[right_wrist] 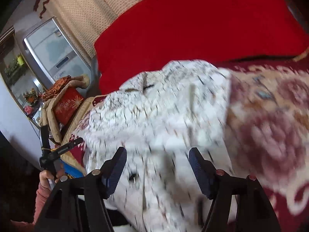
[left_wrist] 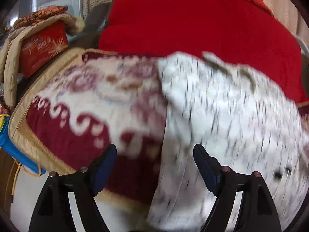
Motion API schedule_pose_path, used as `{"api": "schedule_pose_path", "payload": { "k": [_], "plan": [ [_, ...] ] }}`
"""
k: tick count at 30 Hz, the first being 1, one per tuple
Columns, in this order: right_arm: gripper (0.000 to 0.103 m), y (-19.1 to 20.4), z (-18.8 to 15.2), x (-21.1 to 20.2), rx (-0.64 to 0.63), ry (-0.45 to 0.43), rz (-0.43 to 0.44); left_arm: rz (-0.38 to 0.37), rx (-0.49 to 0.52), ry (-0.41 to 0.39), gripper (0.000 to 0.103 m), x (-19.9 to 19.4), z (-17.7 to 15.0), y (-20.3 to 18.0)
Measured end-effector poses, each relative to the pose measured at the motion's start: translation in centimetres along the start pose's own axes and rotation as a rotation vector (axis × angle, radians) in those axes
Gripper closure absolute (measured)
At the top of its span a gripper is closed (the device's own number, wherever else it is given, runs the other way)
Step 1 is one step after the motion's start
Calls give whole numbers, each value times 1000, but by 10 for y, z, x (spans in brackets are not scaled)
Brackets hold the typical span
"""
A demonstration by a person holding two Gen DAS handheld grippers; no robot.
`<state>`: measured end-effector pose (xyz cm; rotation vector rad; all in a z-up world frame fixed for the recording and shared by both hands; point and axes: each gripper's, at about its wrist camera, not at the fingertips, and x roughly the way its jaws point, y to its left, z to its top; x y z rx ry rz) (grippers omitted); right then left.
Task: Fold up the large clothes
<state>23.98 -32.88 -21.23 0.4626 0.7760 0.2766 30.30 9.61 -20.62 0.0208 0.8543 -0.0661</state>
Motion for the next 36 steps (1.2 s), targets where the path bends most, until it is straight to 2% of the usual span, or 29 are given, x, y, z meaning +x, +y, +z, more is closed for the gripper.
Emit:
{"api": "schedule_pose_path", "payload": {
  "k": [5, 8, 12, 14, 16, 18, 19, 21, 24, 28, 31, 33, 36],
  "plan": [
    [32, -7, -48, -23, 17, 112, -19, 20, 50, 51, 21, 4, -26, 6],
    [31, -6, -76, -23, 12, 191, -95, 13, -3, 77, 21, 9, -27, 18],
    [31, -11, -102, -4, 62, 264, -149, 4, -45, 69, 21, 7, -28, 25],
    [31, -11, -111, 16, 89, 295, -157, 3, -51, 70, 21, 8, -28, 25],
    [33, -10, -120, 43, 86, 344, -207, 3, -58, 72, 21, 10, -27, 28],
    [62, -8, -128, 58, 104, 344, -218, -7, -63, 64, 21, 8, -26, 30],
    [66, -3, -128, 61, 94, 356, -234, -10, -63, 56, 21, 6, -25, 30],
    [83, 18, -123, 57, 0, 381, -276, -9, -59, 46, 21, 4, -24, 30],
    [90, 37, -105, 40, -26, 393, -194, -3, -53, 35, 21, 2, -24, 30],
    [92, 55, -67, 20, -26, 334, -42, -20, -77, 25, 21, -2, -24, 35],
    [92, 72, -33, 14, -62, 243, 50, -50, -108, 46, 21, -4, -28, 42],
    [92, 82, -13, 21, -80, 217, 66, -62, -150, 64, 21, -7, -37, 47],
    [92, 83, 4, 47, -89, 251, 73, -100, -258, 121, 19, -8, -68, 55]
  ]
}}
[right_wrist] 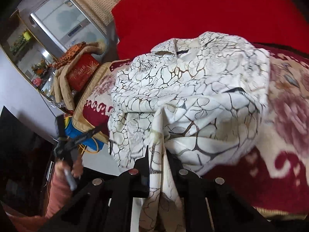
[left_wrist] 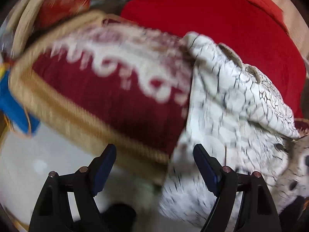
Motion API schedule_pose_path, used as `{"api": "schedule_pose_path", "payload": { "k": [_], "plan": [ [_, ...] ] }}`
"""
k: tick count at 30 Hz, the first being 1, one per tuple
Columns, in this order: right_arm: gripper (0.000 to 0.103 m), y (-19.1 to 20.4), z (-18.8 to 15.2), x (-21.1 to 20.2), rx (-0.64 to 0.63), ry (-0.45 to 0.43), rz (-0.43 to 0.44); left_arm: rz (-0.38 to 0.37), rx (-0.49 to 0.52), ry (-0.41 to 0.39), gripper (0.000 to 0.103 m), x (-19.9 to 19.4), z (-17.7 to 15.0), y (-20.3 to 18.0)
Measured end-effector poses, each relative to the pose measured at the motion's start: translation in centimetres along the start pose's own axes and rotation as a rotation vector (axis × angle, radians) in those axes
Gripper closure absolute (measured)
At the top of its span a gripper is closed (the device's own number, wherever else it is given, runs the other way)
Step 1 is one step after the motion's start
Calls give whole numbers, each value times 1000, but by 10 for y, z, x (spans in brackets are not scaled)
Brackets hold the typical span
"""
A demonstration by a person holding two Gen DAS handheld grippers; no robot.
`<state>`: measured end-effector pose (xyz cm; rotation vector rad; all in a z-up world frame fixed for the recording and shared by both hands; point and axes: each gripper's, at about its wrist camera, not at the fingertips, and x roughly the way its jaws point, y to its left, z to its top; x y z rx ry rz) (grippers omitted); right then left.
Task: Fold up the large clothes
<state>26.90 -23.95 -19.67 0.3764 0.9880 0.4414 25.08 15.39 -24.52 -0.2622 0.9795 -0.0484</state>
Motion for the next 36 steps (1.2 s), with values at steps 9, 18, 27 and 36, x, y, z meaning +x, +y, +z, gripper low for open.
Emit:
{"api": "schedule_pose_path", "payload": {
  "k": [9, 18, 27, 36],
  "plan": [
    [92, -15, -3, 27, 36, 61, 53, 65, -120, 99, 17, 59, -61, 8],
    [92, -11, -11, 5, -7, 14, 76, -86, 54, 39, 61, 62, -54, -25],
    [75, -45, -33, 11, 113, 132, 28, -281, 83, 192, 29, 71, -60, -58],
    [41, -55, -85, 38, 152, 166, -78, -293, -11, 260, 24, 78, -72, -74]
  ]
}}
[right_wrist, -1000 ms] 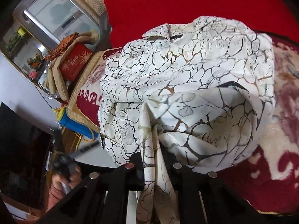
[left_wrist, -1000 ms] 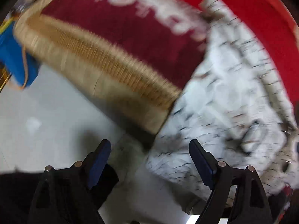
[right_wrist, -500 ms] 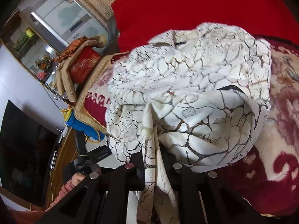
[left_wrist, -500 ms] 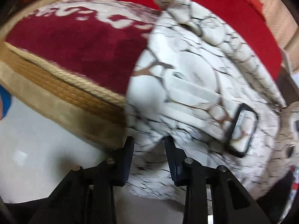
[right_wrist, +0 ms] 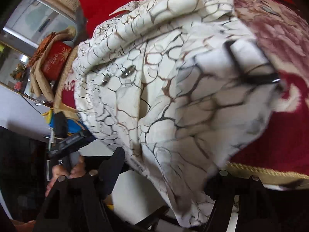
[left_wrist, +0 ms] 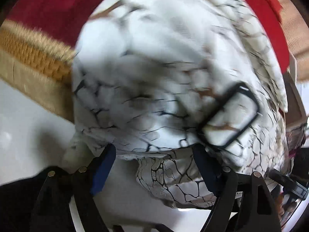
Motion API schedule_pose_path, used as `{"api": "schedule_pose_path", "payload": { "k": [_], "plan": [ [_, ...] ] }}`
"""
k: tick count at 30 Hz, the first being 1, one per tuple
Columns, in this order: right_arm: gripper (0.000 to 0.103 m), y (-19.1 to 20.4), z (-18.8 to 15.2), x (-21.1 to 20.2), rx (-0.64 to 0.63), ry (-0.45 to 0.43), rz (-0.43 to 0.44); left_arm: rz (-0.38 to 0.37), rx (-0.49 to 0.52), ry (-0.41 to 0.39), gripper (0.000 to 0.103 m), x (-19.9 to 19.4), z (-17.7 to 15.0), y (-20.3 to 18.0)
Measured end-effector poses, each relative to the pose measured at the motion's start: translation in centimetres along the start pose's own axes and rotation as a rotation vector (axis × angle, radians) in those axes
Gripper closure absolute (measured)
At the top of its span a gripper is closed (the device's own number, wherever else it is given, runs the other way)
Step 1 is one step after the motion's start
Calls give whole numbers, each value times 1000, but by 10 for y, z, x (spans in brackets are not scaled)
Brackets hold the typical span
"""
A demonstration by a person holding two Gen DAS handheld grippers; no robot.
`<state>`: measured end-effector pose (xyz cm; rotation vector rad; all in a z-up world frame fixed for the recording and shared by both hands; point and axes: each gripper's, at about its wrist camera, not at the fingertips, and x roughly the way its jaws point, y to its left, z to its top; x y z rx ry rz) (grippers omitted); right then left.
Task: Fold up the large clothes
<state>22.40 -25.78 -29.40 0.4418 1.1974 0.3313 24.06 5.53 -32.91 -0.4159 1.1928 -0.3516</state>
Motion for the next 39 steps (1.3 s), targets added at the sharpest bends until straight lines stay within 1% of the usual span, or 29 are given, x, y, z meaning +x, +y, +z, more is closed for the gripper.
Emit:
{"api": "schedule_pose_path", "payload": {
  "k": [1, 2, 3, 4, 5, 6, 9, 11, 13, 15, 16, 17, 18, 19, 20, 21, 22, 24, 26, 28, 30, 31, 33, 34, 35, 36, 37, 38, 39],
  "plan": [
    [52, 4, -2, 5, -16, -7, -21, -1, 32, -16, 39, -3, -1, -6],
    [74, 9, -4, 9, -40, 3, -56, -25, 60, -20, 61, -5, -4, -13],
    [85, 18, -6, 10, -75, 13, -75, -53, 76, -16, 71, -6, -6, -18],
    [88, 27, -8, 4, -107, 3, -79, -67, 84, -14, 89, -5, -5, -24],
    [88, 34, -9, -3, -131, -7, -76, -77, 98, -15, 100, -11, -6, -24],
    [89, 44, -9, -14, -158, -25, -61, -83, 121, -26, 101, -17, -9, -31],
    [90, 66, 3, -52, -203, -97, 46, -116, 166, -90, 101, -43, -10, -44],
    [91, 76, 25, -81, -213, -173, 137, -143, 169, -138, 101, -67, -5, -52],
    [91, 84, 50, -103, -216, -245, 179, -163, 168, -200, 100, -95, 8, -56],
    [91, 89, 86, -129, -206, -358, 202, -157, 163, -274, 92, -124, 18, -56],
    [91, 84, 108, -142, -178, -419, 225, -149, 154, -318, 74, -140, 22, -53],
    [91, 80, 124, -147, -146, -437, 241, -129, 142, -352, 56, -150, 24, -49],
    [91, 74, 147, -148, -81, -457, 258, -83, 121, -400, 27, -162, 24, -45],
    [91, 64, 161, -149, -28, -476, 264, -67, 109, -424, 16, -168, 26, -29],
    [91, 49, 179, -146, 22, -495, 253, -72, 94, -431, 16, -169, 24, -25],
    [91, 35, 189, -141, 70, -503, 242, -83, 81, -407, 16, -163, 22, -26],
    [91, 13, 199, -130, 153, -499, 237, -101, 66, -361, 16, -148, 17, -31],
    [91, -20, 208, -104, 246, -466, 200, -149, 40, -275, 16, -128, 9, -32],
    [91, -53, 203, -75, 330, -417, 172, -190, 49, -212, 16, -102, 3, -48],
    [91, -76, 192, -55, 388, -395, 205, -179, 90, -198, 16, -89, 5, -61],
    [91, -89, 187, -51, 407, -401, 232, -122, 131, -218, 16, -74, 15, -75],
    [91, -93, 185, -49, 411, -401, 240, -110, 147, -236, 16, -68, 21, -81],
    [91, -98, 186, -47, 426, -389, 267, -107, 185, -258, 16, -56, 31, -93],
    [91, -99, 188, -46, 421, -385, 268, -109, 204, -245, 17, -49, 33, -100],
    [91, -99, 189, -45, 407, -385, 264, -120, 220, -216, 31, -43, 34, -105],
    [91, -97, 189, -45, 395, -387, 264, -142, 247, -179, 49, -37, 33, -112],
    [91, -96, 187, -46, 381, -389, 274, -139, 292, -133, 93, -31, 31, -121],
    [91, -95, 187, -46, 371, -390, 287, -130, 336, -99, 98, -28, 27, -129],
    [91, -95, 183, -50, 360, -389, 303, -135, 379, -79, 98, -28, 22, -137]
  ]
}}
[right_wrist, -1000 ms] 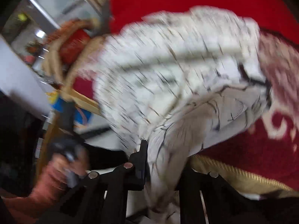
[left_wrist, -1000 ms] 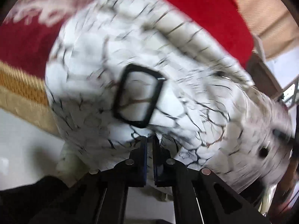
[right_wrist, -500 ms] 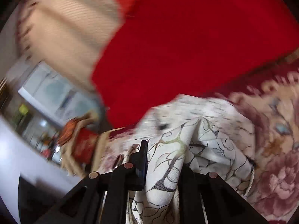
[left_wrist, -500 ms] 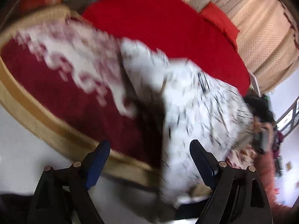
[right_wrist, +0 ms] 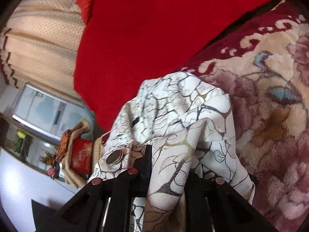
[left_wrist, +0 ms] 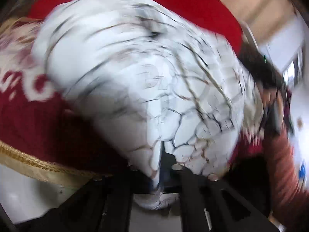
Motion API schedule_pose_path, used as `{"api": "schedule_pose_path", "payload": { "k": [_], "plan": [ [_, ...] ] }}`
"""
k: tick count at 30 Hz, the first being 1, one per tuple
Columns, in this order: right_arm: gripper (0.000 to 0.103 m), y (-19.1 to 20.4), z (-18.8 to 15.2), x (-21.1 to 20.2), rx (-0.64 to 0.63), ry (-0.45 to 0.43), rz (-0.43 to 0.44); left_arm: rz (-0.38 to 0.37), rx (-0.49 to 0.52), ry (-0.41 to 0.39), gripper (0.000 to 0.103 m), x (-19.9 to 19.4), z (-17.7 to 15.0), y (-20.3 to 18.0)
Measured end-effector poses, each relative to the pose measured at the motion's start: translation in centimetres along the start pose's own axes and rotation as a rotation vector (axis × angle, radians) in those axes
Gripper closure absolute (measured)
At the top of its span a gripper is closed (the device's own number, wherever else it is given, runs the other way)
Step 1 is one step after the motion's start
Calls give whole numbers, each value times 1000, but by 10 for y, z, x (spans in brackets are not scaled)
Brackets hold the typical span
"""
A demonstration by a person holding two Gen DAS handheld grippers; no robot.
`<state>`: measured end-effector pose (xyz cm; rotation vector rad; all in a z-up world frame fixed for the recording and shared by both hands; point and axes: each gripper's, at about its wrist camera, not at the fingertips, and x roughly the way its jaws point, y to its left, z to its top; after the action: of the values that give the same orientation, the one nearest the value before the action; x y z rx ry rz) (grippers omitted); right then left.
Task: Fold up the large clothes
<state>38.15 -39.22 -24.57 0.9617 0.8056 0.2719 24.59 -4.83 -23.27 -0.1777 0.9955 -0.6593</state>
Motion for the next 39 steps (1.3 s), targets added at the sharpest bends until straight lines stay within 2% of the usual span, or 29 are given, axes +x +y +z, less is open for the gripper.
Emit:
{"api": "schedule_pose_path", "payload": {
  "k": [3, 6, 9, 13, 16, 18, 20, 21, 23, 24, 25, 26, 29, 30, 33, 35, 37, 39],
  "plan": [
    [91, 7, -4, -26, -57, 14, 47, -85, 77, -19, 98, -21, 6, -21],
    [91, 29, -14, -48, -149, 17, 71, -170, 109, -122, 98, -63, 31, -27],
    [91, 44, -24, -65, -191, 34, 106, -260, 47, -219, 98, -101, 74, -10],
    [91, 57, -15, -68, -159, 43, 169, -311, -31, -336, 98, -133, 142, 27],
    [91, 60, 7, -52, -112, 6, 170, -270, -105, -395, 98, -134, 205, 65],
    [87, 41, 33, -31, 25, -8, 205, -211, -180, -400, 94, -122, 243, 94],
    [85, 13, 55, -3, 175, 0, 191, -221, -280, -347, 93, -92, 269, 130],
    [82, 0, 60, 9, 228, 10, 199, -192, -367, -288, 93, -71, 275, 151],
    [76, -23, 63, 29, 295, 36, 218, -148, -440, -267, 94, -54, 261, 162],
    [74, -28, 63, 32, 307, 45, 218, -127, -441, -292, 93, -46, 246, 164],
    [73, -33, 62, 35, 317, 56, 224, -101, -437, -307, 88, -42, 236, 161],
    [67, -34, 64, 35, 320, 68, 235, -62, -432, -323, 80, -40, 220, 158],
    [42, -25, 68, 25, 278, 74, 265, -51, -418, -375, 73, -43, 197, 155],
    [39, -23, 68, 23, 265, 71, 266, -38, -412, -381, 69, -45, 190, 152],
    [33, -5, 58, 6, 165, 57, 175, 10, -357, -373, 56, -62, 191, 145],
    [32, 12, 49, -19, 67, -2, 47, 9, -314, -379, 41, -64, 193, 136],
    [32, 28, 39, -60, -18, -133, -32, 36, -280, -371, 41, -61, 195, 131],
    [32, 40, 25, -91, -86, -216, -51, 70, -248, -352, 42, -48, 197, 128]
  ]
}}
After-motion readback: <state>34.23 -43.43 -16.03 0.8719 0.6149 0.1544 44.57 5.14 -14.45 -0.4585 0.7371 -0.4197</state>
